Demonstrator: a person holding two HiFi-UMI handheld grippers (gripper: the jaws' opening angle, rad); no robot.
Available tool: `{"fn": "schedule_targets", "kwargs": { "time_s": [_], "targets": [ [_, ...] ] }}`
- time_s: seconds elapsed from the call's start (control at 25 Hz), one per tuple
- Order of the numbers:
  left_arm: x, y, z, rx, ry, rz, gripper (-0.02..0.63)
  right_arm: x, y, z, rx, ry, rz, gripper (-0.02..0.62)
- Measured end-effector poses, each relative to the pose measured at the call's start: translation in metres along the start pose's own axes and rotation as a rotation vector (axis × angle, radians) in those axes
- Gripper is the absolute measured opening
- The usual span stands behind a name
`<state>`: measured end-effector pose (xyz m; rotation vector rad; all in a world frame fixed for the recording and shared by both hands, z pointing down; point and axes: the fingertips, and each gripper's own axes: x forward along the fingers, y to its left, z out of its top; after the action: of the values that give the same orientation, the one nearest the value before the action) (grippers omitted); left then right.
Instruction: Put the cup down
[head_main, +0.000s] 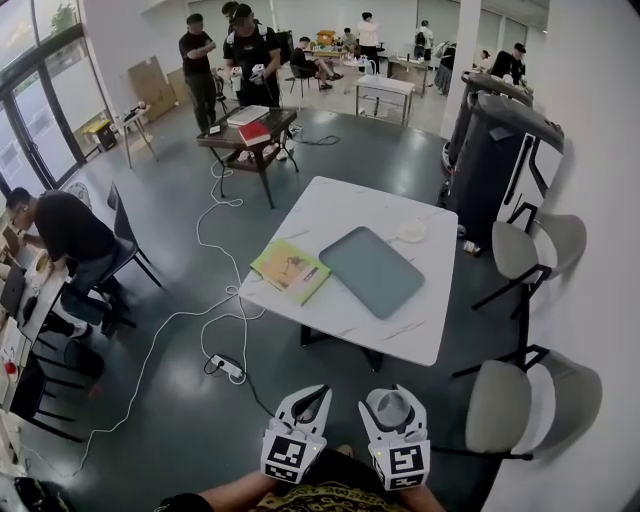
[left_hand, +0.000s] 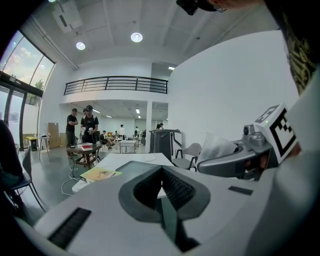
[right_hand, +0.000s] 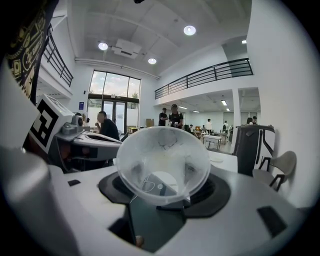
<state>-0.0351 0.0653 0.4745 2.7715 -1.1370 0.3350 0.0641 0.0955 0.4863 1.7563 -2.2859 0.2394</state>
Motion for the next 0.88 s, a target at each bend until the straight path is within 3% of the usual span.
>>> {"fn": "schedule_targets", "kwargs": {
  "time_s": [0.88],
  "targets": [
    [0.074,0.075,0.030,0.018,-0.023,-0.111,0.008,0.089,-0.024,0.034,0.019,0.027,-0.109,0.278]
  ]
}}
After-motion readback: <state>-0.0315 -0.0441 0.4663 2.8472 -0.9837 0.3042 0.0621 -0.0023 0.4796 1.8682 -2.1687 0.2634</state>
